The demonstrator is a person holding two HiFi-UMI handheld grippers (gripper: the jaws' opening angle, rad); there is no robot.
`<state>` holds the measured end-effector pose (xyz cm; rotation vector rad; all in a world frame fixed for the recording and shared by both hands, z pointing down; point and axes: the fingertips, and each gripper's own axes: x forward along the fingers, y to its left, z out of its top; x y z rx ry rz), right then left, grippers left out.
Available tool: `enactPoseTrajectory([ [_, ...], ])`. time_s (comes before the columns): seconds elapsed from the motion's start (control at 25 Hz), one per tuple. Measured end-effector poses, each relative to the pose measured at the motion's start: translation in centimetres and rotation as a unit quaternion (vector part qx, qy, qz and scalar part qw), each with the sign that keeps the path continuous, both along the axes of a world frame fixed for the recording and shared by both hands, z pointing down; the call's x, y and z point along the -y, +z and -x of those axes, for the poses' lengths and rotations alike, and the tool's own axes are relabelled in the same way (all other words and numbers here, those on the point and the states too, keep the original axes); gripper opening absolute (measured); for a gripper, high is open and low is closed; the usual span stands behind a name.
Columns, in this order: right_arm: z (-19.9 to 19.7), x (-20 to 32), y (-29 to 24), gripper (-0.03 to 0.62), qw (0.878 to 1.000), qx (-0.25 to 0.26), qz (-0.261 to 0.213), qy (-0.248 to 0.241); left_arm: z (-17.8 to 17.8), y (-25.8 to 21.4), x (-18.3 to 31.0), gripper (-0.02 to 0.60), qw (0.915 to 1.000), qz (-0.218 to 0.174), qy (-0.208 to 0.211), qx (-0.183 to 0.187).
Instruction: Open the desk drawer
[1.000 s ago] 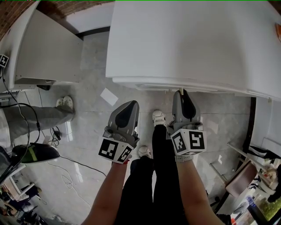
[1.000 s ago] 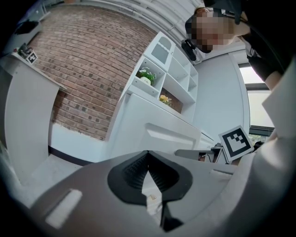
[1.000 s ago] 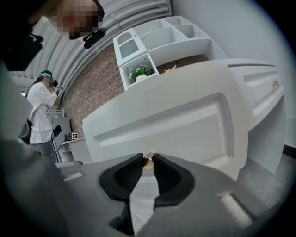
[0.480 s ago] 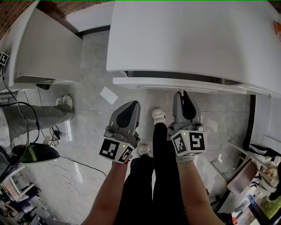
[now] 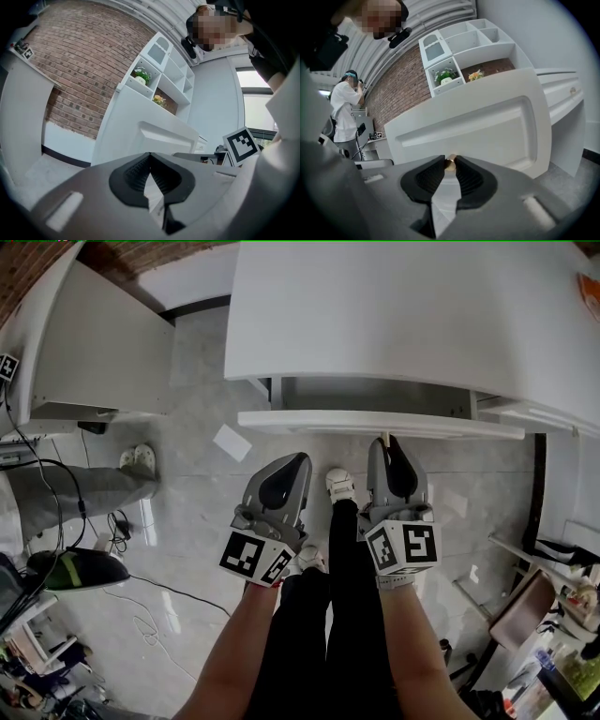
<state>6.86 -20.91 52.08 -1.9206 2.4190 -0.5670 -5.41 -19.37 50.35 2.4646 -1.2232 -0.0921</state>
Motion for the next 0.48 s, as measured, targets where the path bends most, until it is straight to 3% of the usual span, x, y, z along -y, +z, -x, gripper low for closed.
enactPoseTrajectory([
  [0.48,-0.2,-2.5,0.0,0.071,1.000,-0.011,-0.001,-0.003,-2.0,-0.2,-1.4,0.003,0.9997,-0.004,0.023,-0.001],
])
